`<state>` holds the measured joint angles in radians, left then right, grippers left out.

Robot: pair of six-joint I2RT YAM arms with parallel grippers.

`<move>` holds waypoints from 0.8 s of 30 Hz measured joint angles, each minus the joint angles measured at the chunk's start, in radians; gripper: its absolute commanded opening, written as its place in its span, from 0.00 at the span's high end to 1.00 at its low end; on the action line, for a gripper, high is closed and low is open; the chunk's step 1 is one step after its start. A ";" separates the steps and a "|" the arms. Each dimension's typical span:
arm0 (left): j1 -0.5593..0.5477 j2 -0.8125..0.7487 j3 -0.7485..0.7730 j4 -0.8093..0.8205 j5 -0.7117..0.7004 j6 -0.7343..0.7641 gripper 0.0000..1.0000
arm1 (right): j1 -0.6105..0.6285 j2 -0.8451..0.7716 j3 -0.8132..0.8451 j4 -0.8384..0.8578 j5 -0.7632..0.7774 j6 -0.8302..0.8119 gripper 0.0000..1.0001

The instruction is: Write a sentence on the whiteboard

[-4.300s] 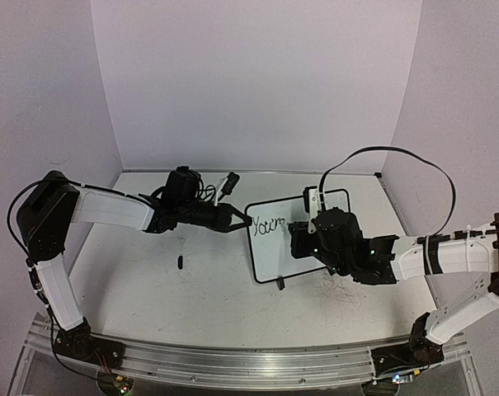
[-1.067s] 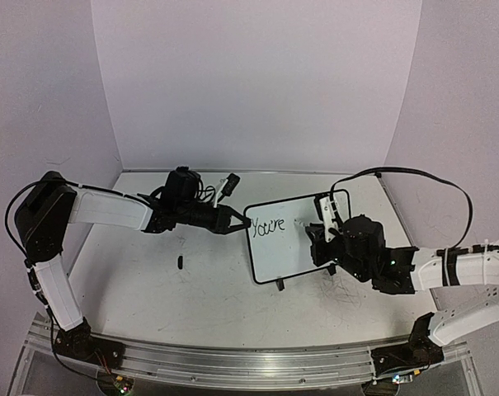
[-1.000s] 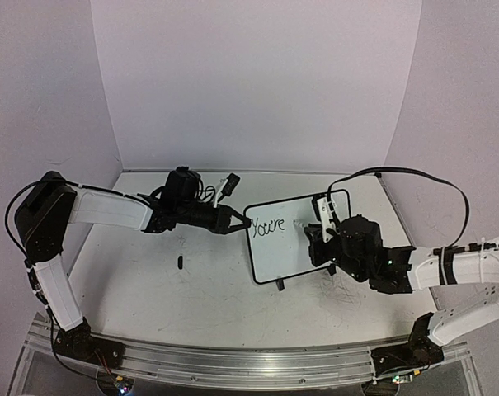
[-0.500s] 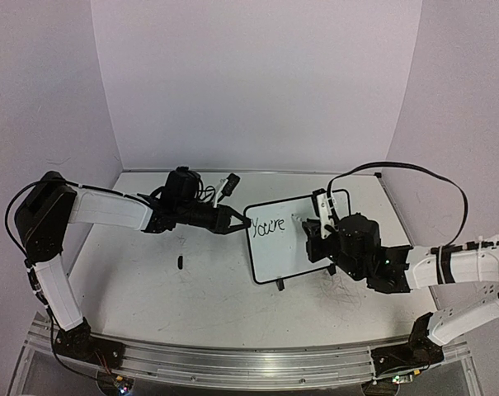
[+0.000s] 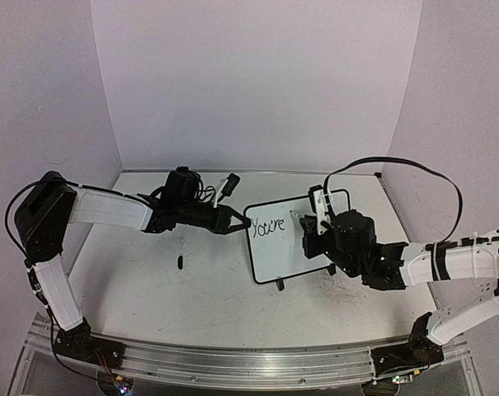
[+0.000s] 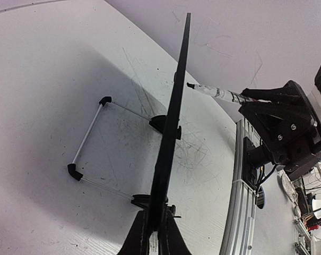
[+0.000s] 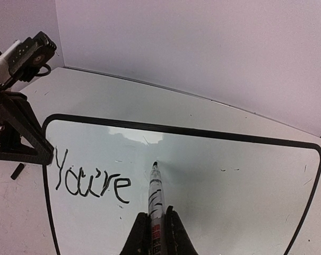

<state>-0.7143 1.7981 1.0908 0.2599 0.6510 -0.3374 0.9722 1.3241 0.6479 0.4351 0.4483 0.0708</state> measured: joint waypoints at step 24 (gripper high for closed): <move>0.001 0.000 0.000 -0.006 -0.001 0.001 1.00 | 0.028 -0.039 -0.014 -0.013 0.011 0.019 1.00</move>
<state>-0.7136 1.7981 1.0908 0.2535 0.6499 -0.3363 1.0000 1.2856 0.6334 0.4225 0.4591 0.0902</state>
